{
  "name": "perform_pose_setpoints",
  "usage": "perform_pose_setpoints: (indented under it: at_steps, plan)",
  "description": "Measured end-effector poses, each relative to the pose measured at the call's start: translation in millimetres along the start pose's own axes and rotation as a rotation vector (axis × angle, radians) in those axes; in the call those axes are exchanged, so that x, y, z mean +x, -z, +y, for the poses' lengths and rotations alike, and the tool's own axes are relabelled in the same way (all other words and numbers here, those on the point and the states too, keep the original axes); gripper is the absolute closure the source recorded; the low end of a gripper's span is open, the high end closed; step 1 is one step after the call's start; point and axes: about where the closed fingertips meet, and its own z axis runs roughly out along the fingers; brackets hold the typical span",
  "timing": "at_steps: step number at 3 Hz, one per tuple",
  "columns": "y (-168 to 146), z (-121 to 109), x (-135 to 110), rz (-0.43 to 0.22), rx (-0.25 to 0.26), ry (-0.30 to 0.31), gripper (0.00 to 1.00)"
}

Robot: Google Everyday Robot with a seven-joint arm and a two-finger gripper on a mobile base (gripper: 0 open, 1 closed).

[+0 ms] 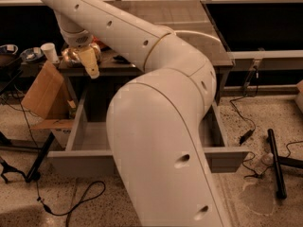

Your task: Place orange can into top drawer

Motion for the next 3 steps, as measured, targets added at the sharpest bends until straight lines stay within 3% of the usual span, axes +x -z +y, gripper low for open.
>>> perform_pose_setpoints:
  at_steps: [1, 3]
  plan:
    - [-8.2, 0.0, -4.6, -0.022, -0.011, 0.015, 0.19]
    - [-10.8, 9.7, -6.8, -0.066, -0.020, 0.029, 0.65]
